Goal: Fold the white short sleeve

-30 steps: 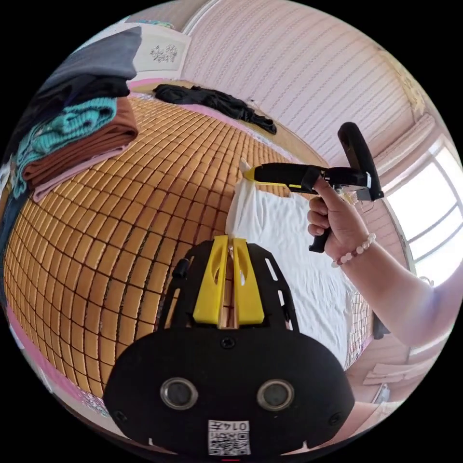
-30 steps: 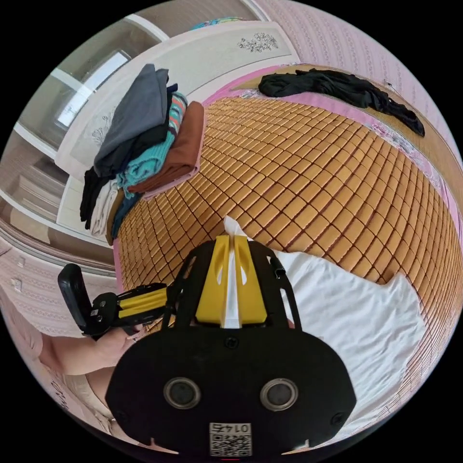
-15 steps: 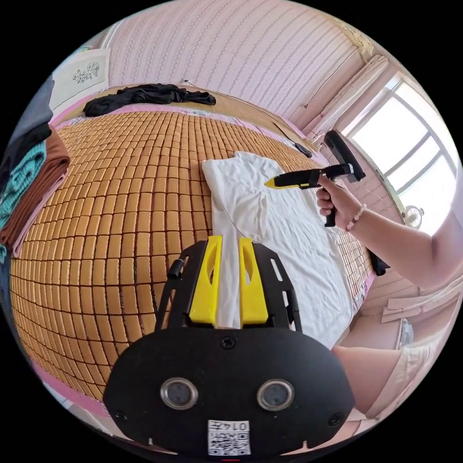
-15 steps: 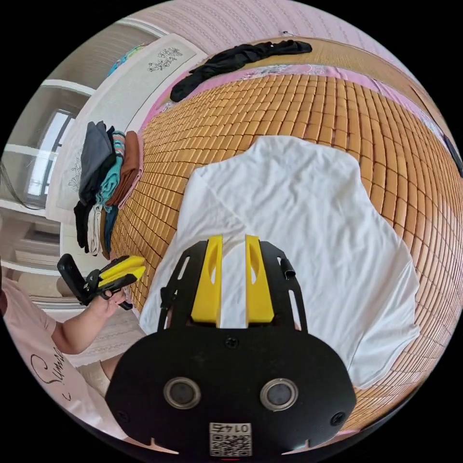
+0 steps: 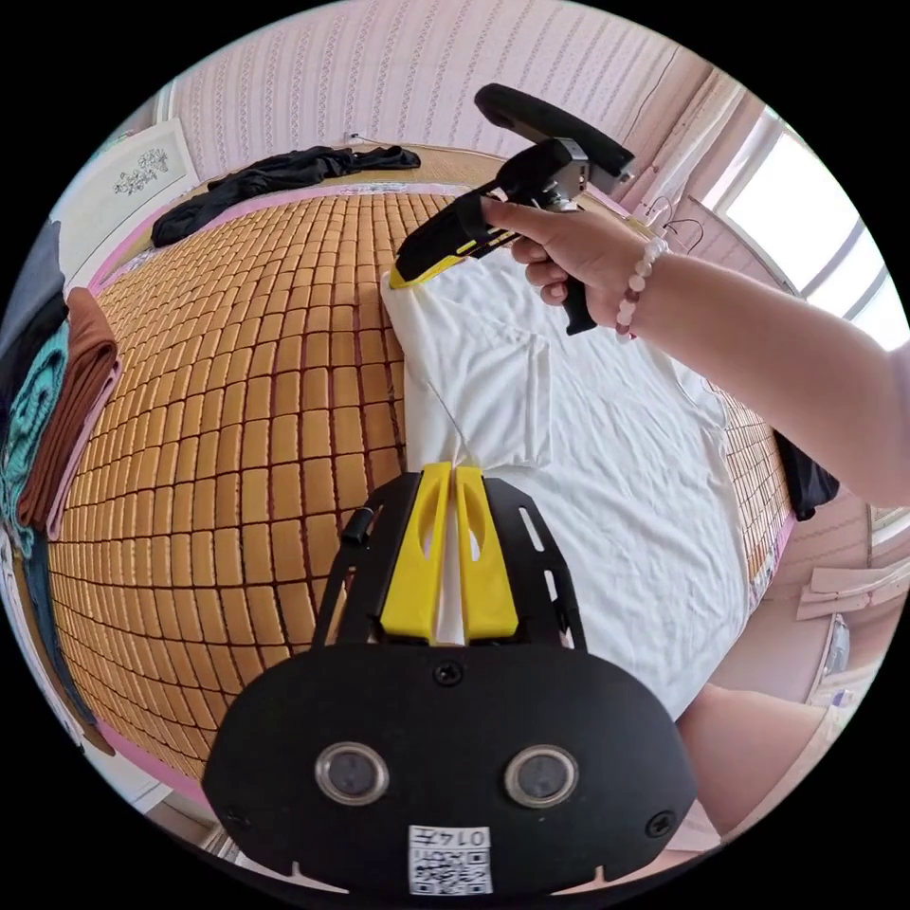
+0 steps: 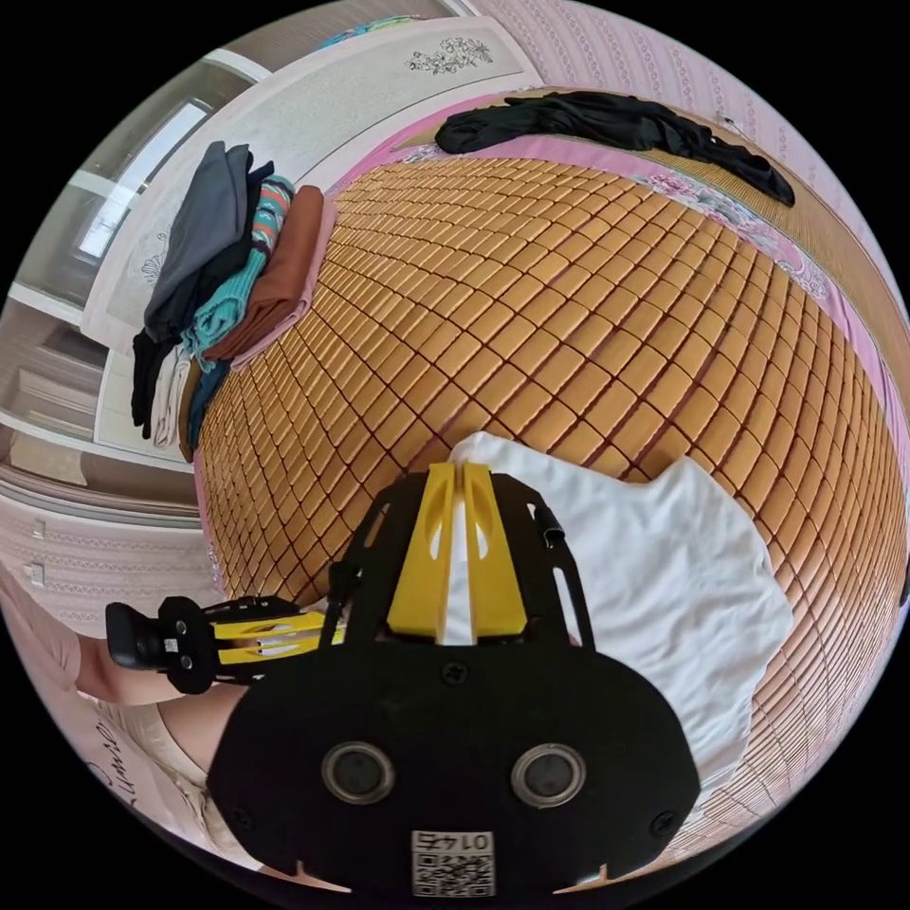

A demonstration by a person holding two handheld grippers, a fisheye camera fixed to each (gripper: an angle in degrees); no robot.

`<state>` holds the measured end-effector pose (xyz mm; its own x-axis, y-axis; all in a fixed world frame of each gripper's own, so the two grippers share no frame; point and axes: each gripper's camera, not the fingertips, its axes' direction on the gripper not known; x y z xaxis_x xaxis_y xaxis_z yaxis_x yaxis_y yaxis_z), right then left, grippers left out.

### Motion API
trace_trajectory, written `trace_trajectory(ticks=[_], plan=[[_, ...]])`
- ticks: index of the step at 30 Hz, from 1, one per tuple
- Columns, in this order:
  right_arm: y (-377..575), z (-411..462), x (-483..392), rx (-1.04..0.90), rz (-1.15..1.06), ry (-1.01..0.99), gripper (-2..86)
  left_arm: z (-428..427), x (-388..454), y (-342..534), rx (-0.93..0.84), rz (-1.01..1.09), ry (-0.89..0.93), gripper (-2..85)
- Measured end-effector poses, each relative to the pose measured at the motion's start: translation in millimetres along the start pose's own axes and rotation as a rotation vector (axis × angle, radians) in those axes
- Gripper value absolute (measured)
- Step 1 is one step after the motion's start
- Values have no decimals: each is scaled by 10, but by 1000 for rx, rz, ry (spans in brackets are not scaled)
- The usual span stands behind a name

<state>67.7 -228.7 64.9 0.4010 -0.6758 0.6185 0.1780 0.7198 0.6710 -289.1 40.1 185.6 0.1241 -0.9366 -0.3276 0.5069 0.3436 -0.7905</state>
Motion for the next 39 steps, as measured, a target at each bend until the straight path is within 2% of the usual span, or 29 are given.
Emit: trace_trajectory(ticks=[7,11,14,20,26,28,30,35,39], plan=[[139,-144,117,38,25,-33,14,-96,-292,27,102,-183,-71,-8],[168,-20,132,-13,26,24,40,116,-359,6,40,-213,-45,0],[277,-144,204,26,67,-5,65,172,-414,20,38,-247,-23,14],[1223,-822,324,174,182,39,79,32,-495,249,35,-283,-61,-4],[2862,-1238,427,181,556,338,99,-88,-262,142,30,-161,-31,-8],[3419,-1284,467,155,771,425,104,-28,-6,-104,51,-62,-10,-5],[3727,-1311,499,155,861,457,106,81,261,-337,46,31,24,3],[4192,-1392,722,169,904,350,114,441,1133,-922,123,234,100,40],[4515,-1420,903,197,937,246,107,926,1859,-1542,60,271,343,42]])
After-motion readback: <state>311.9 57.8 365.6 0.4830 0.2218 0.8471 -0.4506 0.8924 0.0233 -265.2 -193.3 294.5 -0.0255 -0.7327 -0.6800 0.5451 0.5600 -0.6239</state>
